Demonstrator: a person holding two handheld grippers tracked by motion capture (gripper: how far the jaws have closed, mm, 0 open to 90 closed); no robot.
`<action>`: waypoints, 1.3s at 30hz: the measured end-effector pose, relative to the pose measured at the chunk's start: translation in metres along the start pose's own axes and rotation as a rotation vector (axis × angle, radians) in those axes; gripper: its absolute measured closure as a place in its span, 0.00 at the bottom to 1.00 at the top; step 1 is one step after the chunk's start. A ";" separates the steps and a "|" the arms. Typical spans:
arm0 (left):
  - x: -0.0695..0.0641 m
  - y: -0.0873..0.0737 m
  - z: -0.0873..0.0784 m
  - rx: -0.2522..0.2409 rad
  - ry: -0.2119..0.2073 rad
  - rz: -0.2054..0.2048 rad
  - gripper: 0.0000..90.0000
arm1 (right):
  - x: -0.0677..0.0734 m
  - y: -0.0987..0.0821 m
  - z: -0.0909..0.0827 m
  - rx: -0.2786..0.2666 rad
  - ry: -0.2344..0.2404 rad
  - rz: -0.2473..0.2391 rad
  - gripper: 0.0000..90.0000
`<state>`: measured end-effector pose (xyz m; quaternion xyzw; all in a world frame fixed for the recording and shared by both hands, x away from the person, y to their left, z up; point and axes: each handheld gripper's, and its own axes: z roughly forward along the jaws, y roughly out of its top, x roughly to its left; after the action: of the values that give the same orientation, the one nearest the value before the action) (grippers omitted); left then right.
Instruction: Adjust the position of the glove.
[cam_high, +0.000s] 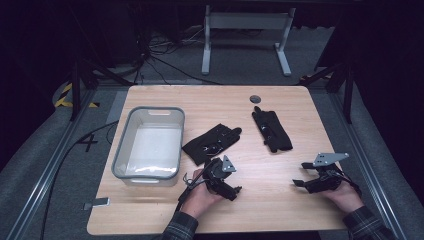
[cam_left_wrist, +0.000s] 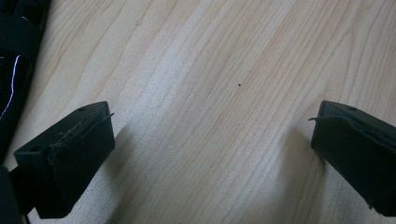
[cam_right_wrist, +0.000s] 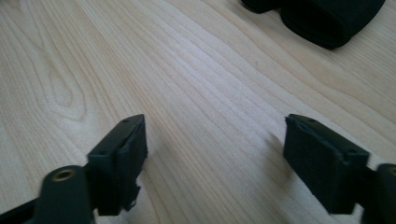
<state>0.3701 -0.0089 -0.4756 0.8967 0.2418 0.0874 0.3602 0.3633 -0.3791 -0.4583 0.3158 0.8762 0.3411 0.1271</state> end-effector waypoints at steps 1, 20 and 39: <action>0.000 0.000 0.000 0.001 -0.001 0.000 0.00 | 0.000 0.001 -0.001 0.000 -0.004 -0.008 0.31; 0.001 0.000 0.000 -0.001 -0.009 0.009 0.00 | -0.029 0.041 0.002 -0.085 0.030 0.026 0.99; 0.001 0.000 0.000 0.000 -0.007 0.007 0.00 | -0.066 0.072 0.033 -0.094 -0.004 0.030 1.00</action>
<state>0.3710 -0.0089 -0.4756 0.8979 0.2373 0.0855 0.3609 0.4615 -0.3633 -0.4330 0.3233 0.8541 0.3833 0.1383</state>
